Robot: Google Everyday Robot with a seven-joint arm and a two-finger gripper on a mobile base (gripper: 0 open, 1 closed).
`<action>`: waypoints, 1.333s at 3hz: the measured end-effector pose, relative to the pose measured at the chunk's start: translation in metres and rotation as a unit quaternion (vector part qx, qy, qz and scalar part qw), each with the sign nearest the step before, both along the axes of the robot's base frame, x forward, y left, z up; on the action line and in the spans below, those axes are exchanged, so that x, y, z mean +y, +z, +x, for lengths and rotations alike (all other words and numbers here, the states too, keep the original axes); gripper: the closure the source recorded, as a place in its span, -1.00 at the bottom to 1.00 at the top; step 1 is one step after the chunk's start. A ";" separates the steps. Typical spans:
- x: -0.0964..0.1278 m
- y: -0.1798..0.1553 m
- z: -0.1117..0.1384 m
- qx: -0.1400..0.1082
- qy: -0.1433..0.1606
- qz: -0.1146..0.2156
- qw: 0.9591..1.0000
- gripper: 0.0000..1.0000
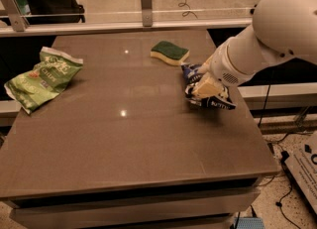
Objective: Move blue chip bag near green jalapeno chip bag
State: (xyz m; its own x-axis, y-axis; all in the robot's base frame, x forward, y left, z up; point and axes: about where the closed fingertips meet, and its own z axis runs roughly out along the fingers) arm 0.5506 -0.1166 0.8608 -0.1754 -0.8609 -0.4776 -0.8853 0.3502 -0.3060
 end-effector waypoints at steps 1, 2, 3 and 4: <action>0.012 0.024 0.011 -0.020 0.015 0.011 1.000 1.00; 0.026 0.053 0.020 -0.043 0.032 0.026 0.998 1.00; 0.034 0.092 0.022 -0.055 0.036 0.059 0.996 1.00; 0.034 0.092 0.021 -0.056 0.036 0.060 0.996 1.00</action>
Offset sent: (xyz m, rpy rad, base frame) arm 0.0338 0.0424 0.0927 0.0969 -0.1497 0.1071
